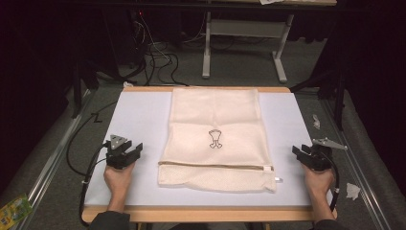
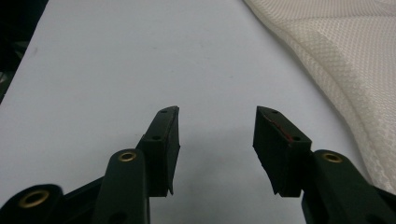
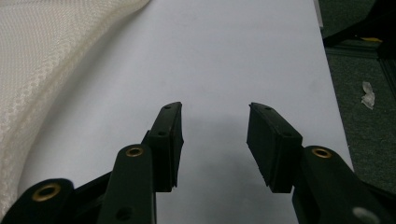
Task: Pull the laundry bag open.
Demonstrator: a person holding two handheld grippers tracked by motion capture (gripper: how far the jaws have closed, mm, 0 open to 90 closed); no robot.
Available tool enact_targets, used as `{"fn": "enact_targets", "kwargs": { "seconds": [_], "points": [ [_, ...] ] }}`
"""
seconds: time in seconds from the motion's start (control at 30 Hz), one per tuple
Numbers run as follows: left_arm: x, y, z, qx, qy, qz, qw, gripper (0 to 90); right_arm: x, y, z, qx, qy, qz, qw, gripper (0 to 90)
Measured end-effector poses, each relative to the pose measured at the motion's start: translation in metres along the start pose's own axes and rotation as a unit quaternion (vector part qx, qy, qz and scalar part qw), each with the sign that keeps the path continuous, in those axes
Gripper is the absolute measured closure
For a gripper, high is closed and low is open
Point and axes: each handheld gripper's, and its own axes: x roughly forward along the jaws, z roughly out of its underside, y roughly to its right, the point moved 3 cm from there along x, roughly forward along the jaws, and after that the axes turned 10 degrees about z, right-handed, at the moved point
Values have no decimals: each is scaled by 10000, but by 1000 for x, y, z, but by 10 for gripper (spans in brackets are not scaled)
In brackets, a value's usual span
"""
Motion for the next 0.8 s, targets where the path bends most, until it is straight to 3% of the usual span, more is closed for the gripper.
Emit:
{"fn": "enact_targets", "kwargs": {
  "seconds": [0.13, 0.2, 0.3, 0.57, 0.8],
  "points": [
    [3, 1, 1, -42, 4, 68, 10000, 508, 1, -1, 3, 81, 13, -47, 10000, 547],
    [4, 2, 2, -38, 7, 106, 9999, 505, 0, -2, 3, 23, 19, -29, 10000, 539],
    [7, 3, 4, -38, -23, 97, 9999, 504, 1, -7, 3, -293, 51, 24, 9996, 535],
    [6, 4, 5, 2, 11, 106, 9999, 484, -2, -10, 5, -443, 227, 63, 9987, 503],
    [6, 5, 6, 27, 36, 126, 9999, 482, -3, -9, 5, -271, 219, -14, 9994, 494]
  ]
}}
